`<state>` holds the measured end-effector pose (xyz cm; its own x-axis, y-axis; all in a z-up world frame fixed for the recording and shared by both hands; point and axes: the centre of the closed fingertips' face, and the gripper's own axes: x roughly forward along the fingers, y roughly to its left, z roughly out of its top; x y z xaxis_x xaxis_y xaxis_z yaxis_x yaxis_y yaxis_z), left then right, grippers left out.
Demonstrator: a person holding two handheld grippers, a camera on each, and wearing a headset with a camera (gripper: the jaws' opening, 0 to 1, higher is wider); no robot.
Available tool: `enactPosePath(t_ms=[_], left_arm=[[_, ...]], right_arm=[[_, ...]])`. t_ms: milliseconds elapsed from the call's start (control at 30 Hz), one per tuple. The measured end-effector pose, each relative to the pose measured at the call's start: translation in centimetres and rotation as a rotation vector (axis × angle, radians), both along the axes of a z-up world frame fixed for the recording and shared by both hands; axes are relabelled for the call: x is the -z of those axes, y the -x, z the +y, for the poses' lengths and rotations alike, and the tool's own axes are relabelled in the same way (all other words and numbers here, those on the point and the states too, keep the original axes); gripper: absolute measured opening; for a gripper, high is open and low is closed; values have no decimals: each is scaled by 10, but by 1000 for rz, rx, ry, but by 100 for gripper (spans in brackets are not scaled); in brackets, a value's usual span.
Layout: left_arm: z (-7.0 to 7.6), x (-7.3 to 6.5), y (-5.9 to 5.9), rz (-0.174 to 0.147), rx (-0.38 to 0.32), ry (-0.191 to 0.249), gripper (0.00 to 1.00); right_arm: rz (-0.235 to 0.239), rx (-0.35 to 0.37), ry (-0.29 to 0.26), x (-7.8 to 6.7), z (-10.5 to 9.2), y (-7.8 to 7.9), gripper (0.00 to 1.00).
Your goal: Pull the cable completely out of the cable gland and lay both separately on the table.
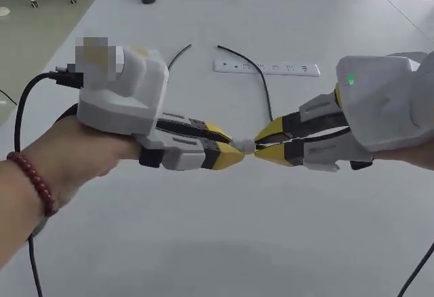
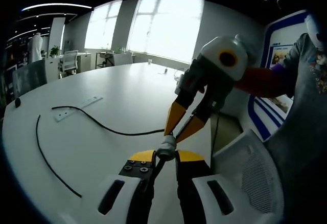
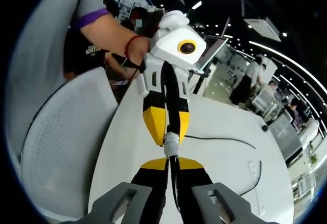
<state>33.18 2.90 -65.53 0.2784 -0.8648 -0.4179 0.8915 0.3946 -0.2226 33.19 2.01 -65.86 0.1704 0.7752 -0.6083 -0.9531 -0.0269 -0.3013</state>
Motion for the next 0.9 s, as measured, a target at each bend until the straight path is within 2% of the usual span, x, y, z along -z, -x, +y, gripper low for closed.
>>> enactPosePath(t_ms=[133, 300, 467, 533, 833, 900], left_arm=[[0, 0, 1, -13, 6, -8, 16], [1, 0, 2, -12, 12, -11, 16], [1, -2, 4, -36, 24, -17, 16], [1, -2, 5, -34, 28, -18, 16], [4, -6, 7, -89, 46, -26, 16], [5, -8, 8, -116, 59, -28, 16]], right_arm=[[6, -8, 0, -1, 1, 4, 0], [3, -22, 11, -1, 3, 7, 0], [-10, -32, 20, -2, 3, 8, 0], [-6, -37, 25, -2, 3, 10, 0], [0, -25, 40, -2, -3, 11, 0], [-1, -21, 46, -1, -7, 11, 0]])
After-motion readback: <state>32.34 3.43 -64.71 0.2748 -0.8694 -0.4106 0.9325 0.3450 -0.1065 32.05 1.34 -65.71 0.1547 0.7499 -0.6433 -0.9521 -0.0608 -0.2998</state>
